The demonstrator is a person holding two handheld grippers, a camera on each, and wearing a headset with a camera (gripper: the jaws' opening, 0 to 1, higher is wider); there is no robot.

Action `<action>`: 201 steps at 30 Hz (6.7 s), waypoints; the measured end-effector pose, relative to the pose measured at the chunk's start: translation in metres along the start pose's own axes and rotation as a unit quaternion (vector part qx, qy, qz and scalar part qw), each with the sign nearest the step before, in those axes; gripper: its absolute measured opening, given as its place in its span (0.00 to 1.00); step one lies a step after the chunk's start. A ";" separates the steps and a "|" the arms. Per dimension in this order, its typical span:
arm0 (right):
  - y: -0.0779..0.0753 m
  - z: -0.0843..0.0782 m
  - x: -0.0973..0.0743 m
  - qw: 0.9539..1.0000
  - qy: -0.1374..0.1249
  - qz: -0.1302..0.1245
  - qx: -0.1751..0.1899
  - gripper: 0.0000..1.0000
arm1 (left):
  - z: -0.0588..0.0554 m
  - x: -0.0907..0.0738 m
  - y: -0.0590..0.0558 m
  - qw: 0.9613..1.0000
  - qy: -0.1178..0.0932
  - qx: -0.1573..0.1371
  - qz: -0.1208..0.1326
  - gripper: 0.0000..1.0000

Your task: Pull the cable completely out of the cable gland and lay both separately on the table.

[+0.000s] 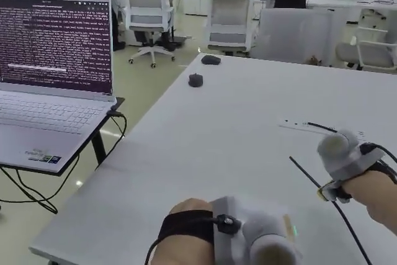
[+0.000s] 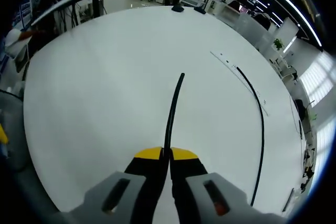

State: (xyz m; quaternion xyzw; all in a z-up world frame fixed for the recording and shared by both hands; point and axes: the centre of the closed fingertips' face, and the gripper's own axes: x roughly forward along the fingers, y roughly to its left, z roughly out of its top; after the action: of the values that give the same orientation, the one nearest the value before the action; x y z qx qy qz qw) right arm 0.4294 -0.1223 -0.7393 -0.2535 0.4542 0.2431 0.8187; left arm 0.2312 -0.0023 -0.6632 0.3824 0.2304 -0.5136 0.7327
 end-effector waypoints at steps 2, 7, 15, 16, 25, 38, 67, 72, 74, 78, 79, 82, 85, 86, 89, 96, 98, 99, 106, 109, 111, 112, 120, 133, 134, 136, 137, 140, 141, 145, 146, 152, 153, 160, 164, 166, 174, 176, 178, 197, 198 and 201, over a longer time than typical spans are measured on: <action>0.001 -0.002 0.004 1.000 0.007 0.005 -0.001 0.04 | 0.001 0.001 -0.001 1.000 -0.001 0.000 -0.002 0.16; 0.003 -0.018 0.003 0.999 0.039 0.009 0.013 0.15 | -0.001 0.001 -0.005 1.000 0.004 0.005 -0.007 0.16; 0.011 -0.033 -0.035 0.999 0.009 0.015 0.039 0.24 | 0.000 0.000 0.001 1.000 -0.001 -0.004 0.000 0.17; 0.016 -0.034 -0.042 0.999 0.002 0.021 0.046 0.26 | 0.000 -0.001 0.002 1.000 -0.001 -0.006 0.002 0.17; 0.071 -0.064 -0.115 0.995 -0.039 0.076 0.043 0.33 | 0.001 -0.003 0.004 1.000 -0.007 -0.022 0.001 0.17; 0.128 -0.122 -0.212 0.992 -0.062 0.080 0.071 0.32 | 0.016 0.003 -0.009 0.991 -0.033 -0.098 -0.087 0.17; 0.148 -0.125 -0.246 0.980 -0.114 0.069 0.145 0.36 | -0.039 0.081 -0.010 0.983 0.060 -0.063 -0.161 0.36; 0.154 -0.127 -0.242 0.979 -0.112 0.089 0.145 0.36 | -0.023 0.046 0.001 0.983 0.029 -0.090 -0.156 0.44; 0.155 -0.128 -0.240 0.975 -0.117 0.101 0.157 0.35 | -0.016 0.028 0.007 0.985 0.013 -0.095 -0.146 0.45; 0.155 -0.132 -0.240 0.974 -0.115 0.109 0.162 0.35 | -0.004 -0.022 0.022 0.985 -0.015 -0.131 -0.112 0.43; 0.156 -0.133 -0.240 0.973 -0.116 0.114 0.167 0.35 | -0.005 -0.038 0.022 0.984 -0.012 -0.141 -0.106 0.41; 0.157 -0.138 -0.240 0.972 -0.114 0.114 0.170 0.35 | 0.000 -0.069 0.019 0.980 -0.038 -0.171 -0.093 0.41; 0.160 -0.145 -0.238 0.972 -0.107 0.115 0.177 0.35 | -0.006 -0.093 0.010 0.976 -0.046 -0.198 -0.084 0.41; 0.160 -0.146 -0.239 0.971 -0.107 0.115 0.180 0.36 | -0.009 -0.099 0.009 0.974 -0.048 -0.209 -0.076 0.41; 0.159 -0.142 -0.243 0.966 -0.125 0.108 0.201 0.35 | -0.022 -0.115 0.011 0.969 -0.059 -0.237 -0.029 0.41; 0.161 -0.138 -0.241 0.963 -0.129 0.098 0.213 0.36 | -0.067 -0.131 0.018 0.937 -0.071 -0.328 0.095 0.40; 0.161 -0.138 -0.239 0.963 -0.129 0.097 0.215 0.37 | -0.080 -0.132 0.022 0.935 -0.060 -0.327 0.124 0.38; 0.162 -0.138 -0.238 0.963 -0.129 0.097 0.215 0.37 | -0.081 -0.132 0.022 0.933 -0.068 -0.331 0.122 0.39; 0.153 -0.139 -0.235 0.960 -0.136 0.070 0.234 0.37 | -0.096 -0.130 0.025 0.918 -0.066 -0.361 0.147 0.41; 0.152 -0.140 -0.234 0.959 -0.137 0.067 0.237 0.37 | -0.098 -0.127 0.023 0.916 -0.063 -0.368 0.147 0.41; 0.151 -0.140 -0.233 0.958 -0.138 0.066 0.241 0.37 | -0.096 -0.125 0.022 0.916 -0.063 -0.369 0.146 0.40; 0.151 -0.140 -0.232 0.958 -0.138 0.065 0.244 0.37 | -0.097 -0.123 0.023 0.916 -0.063 -0.369 0.145 0.40; 0.149 -0.142 -0.228 0.955 -0.134 0.064 0.255 0.38 | -0.099 -0.120 0.024 0.913 -0.065 -0.378 0.140 0.40; 0.150 -0.144 -0.223 0.956 -0.126 0.064 0.257 0.38 | -0.102 -0.114 0.022 0.913 -0.061 -0.382 0.129 0.38; 0.150 -0.144 -0.223 0.956 -0.126 0.064 0.257 0.38 | -0.102 -0.113 0.022 0.913 -0.060 -0.384 0.127 0.39; 0.150 -0.144 -0.223 0.955 -0.126 0.064 0.260 0.38 | -0.103 -0.113 0.020 0.913 -0.058 -0.384 0.124 0.39; 0.150 -0.144 -0.223 0.955 -0.126 0.065 0.260 0.38 | -0.103 -0.113 0.020 0.913 -0.058 -0.384 0.124 0.39; 0.150 -0.144 -0.223 0.955 -0.125 0.064 0.260 0.38 | -0.102 -0.113 0.020 0.913 -0.058 -0.385 0.124 0.39; 0.150 -0.144 -0.223 0.955 -0.125 0.065 0.261 0.38 | -0.102 -0.113 0.020 0.913 -0.058 -0.385 0.124 0.39; 0.151 -0.144 -0.223 0.955 -0.125 0.064 0.261 0.38 | -0.103 -0.113 0.020 0.912 -0.058 -0.386 0.123 0.39; 0.151 -0.144 -0.223 0.955 -0.125 0.064 0.260 0.38 | -0.103 -0.113 0.020 0.912 -0.058 -0.386 0.124 0.39; 0.151 -0.144 -0.223 0.955 -0.125 0.064 0.261 0.38 | -0.104 -0.113 0.020 0.912 -0.056 -0.387 0.124 0.39; 0.151 -0.144 -0.223 0.955 -0.125 0.064 0.260 0.38 | -0.104 -0.113 0.020 0.912 -0.055 -0.386 0.124 0.39; 0.152 -0.144 -0.223 0.955 -0.126 0.064 0.260 0.37 | -0.105 -0.113 0.019 0.913 -0.052 -0.386 0.124 0.39; 0.152 -0.144 -0.223 0.955 -0.126 0.066 0.259 0.37 | -0.105 -0.113 0.018 0.913 -0.050 -0.386 0.125 0.39; 0.153 -0.144 -0.223 0.955 -0.126 0.067 0.259 0.37 | -0.106 -0.113 0.018 0.913 -0.049 -0.386 0.125 0.38; 0.153 -0.144 -0.222 0.955 -0.124 0.070 0.259 0.38 | -0.106 -0.113 0.019 0.913 -0.047 -0.384 0.128 0.37; 0.153 -0.144 -0.222 0.955 -0.124 0.071 0.259 0.37 | -0.105 -0.113 0.019 0.913 -0.048 -0.385 0.129 0.37; 0.153 -0.144 -0.222 0.955 -0.123 0.072 0.259 0.38 | -0.105 -0.113 0.018 0.913 -0.046 -0.384 0.128 0.36; 0.154 -0.145 -0.223 0.955 -0.123 0.071 0.260 0.38 | -0.107 -0.113 0.018 0.913 -0.044 -0.386 0.127 0.36; 0.154 -0.145 -0.223 0.955 -0.123 0.070 0.260 0.38 | -0.107 -0.113 0.017 0.913 -0.044 -0.385 0.128 0.36; 0.154 -0.145 -0.222 0.955 -0.123 0.070 0.260 0.38 | -0.108 -0.113 0.017 0.913 -0.043 -0.386 0.128 0.36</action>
State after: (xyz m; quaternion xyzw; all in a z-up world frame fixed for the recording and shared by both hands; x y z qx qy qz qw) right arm 0.1387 -0.1357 -0.6427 0.0328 0.4139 0.2025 0.8869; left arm 0.2118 0.1519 -0.6397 0.0732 0.3283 -0.3027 0.8918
